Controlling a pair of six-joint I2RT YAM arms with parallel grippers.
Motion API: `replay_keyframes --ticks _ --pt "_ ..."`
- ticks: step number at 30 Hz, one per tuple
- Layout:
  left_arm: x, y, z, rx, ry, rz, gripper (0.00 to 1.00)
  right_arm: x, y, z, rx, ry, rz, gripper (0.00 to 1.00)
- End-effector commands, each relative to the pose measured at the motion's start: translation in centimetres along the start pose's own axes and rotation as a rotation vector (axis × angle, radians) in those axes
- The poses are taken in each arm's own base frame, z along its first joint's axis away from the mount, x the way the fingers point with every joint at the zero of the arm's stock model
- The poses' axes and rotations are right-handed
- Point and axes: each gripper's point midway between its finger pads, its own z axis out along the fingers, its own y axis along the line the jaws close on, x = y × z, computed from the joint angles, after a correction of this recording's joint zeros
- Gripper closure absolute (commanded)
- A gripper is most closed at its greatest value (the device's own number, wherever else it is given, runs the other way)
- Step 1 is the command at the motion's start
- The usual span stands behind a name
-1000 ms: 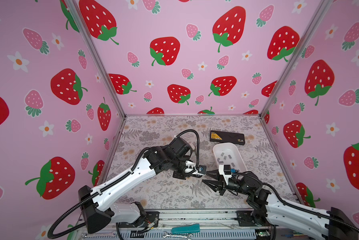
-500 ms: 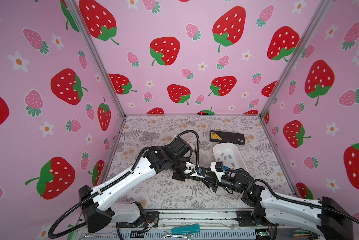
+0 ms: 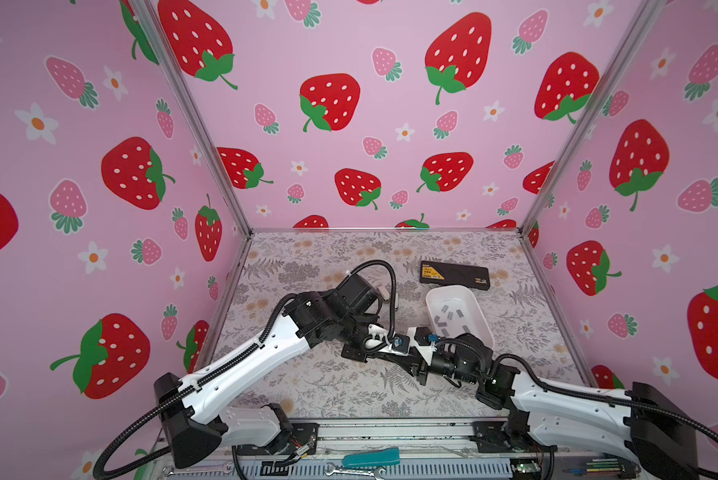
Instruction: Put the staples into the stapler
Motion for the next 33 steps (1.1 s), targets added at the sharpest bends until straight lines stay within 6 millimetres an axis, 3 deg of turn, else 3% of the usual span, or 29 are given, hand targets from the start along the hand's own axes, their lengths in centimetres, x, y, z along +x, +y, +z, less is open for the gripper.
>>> replay_keyframes --ticks 1,13,23,33 --pt "-3.0 0.3 -2.3 -0.044 -0.132 0.074 1.0 1.2 -0.8 0.1 0.042 0.056 -0.035 0.7" --pt "-3.3 0.0 -2.9 -0.059 -0.165 0.093 1.0 3.1 -2.3 1.4 0.109 0.147 -0.033 0.72" --pt "-3.5 0.1 -3.1 -0.06 -0.182 0.088 1.0 3.3 -2.4 2.4 0.101 0.153 -0.025 0.72" --pt "-3.9 0.9 -4.1 -0.093 -0.238 0.059 1.0 3.2 -2.1 2.6 0.083 0.137 -0.034 0.83"
